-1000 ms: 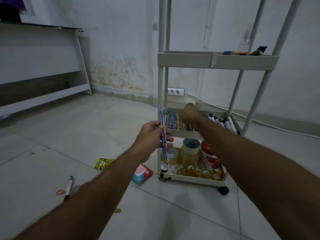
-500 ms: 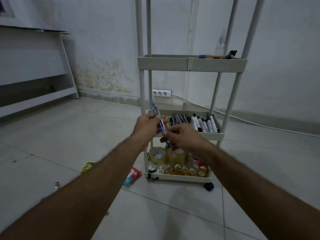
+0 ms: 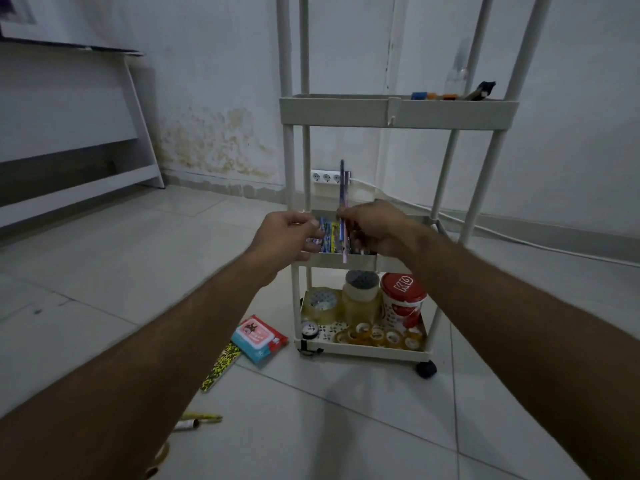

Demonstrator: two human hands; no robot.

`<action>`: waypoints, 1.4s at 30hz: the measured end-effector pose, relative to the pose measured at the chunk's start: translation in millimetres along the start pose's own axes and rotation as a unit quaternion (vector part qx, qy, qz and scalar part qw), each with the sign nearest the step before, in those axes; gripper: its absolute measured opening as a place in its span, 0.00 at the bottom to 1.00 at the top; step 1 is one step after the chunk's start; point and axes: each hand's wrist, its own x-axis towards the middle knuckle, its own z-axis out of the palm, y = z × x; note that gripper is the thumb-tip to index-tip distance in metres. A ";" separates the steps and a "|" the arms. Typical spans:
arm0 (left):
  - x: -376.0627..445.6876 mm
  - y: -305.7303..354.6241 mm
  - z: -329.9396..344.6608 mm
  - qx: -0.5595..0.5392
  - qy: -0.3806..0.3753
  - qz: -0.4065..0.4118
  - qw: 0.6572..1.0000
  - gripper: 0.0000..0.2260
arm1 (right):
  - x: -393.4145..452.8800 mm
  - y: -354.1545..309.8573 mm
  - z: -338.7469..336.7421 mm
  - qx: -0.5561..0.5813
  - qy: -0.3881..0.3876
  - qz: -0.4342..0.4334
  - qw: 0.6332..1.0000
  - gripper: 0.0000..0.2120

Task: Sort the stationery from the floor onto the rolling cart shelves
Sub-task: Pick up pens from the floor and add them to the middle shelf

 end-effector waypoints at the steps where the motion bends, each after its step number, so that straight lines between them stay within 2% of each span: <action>1: -1.0 -3.8 -2.7 -0.006 0.007 0.003 1.000 0.08 | 9.1 -2.4 2.5 0.007 0.020 -0.012 1.000 0.10; 4: -4.4 -14.3 -9.1 -0.008 0.024 0.008 1.000 0.07 | 34.5 -6.9 10.1 -0.005 0.073 -0.037 0.997 0.11; 7: -5.7 -25.1 -13.8 -0.011 0.031 0.005 0.999 0.06 | 51.2 -1.6 20.0 -0.062 0.088 -0.022 0.994 0.10; 11: -5.9 -36.4 -16.6 -0.006 0.022 0.003 1.000 0.04 | 62.8 8.9 34.3 -0.213 0.051 0.010 0.976 0.11; 14: -5.8 -39.5 -14.1 -0.006 0.013 -0.001 1.000 0.06 | 68.5 12.5 43.7 -0.263 0.002 -0.001 0.965 0.20; 17: -6.2 -39.6 -11.4 -0.009 0.009 -0.005 1.000 0.08 | 62.1 10.5 48.9 -0.351 0.017 -0.018 0.936 0.25; 21: -8.1 -38.6 -11.8 -0.005 0.000 0.001 1.000 0.08 | 58.6 3.8 32.4 -0.387 0.080 -0.046 0.918 0.13; 25: -6.9 -39.7 -10.5 -0.001 -0.003 0.000 1.000 0.08 | 51.4 8.1 27.7 -0.474 0.049 -0.043 0.878 0.22; 31: -2.6 -45.2 -3.0 0.009 -0.003 -0.007 1.000 0.07 | 48.7 8.4 32.8 -0.532 0.048 -0.054 0.844 0.15; 33: 2.1 -45.7 -1.2 0.075 0.040 0.039 0.996 0.06 | 45.8 4.5 31.0 -0.545 0.027 -0.046 0.837 0.14; 35: 9.5 -44.7 -1.3 0.138 0.113 0.098 0.979 0.05 | 45.9 1.8 28.6 -0.561 -0.003 -0.036 0.827 0.17; 37: 17.7 -41.3 -1.5 0.140 0.164 0.131 0.968 0.08 | 43.6 -1.0 27.4 -0.573 -0.020 -0.032 0.819 0.20; 40: 28.8 -35.6 0.8 0.120 0.187 0.154 0.963 0.12 | 37.3 -4.3 26.1 -0.559 -0.034 -0.034 0.828 0.18; 42: 31.8 -32.8 2.8 0.118 0.177 0.160 0.964 0.09 | 34.2 -4.4 24.8 -0.535 -0.045 -0.029 0.843 0.18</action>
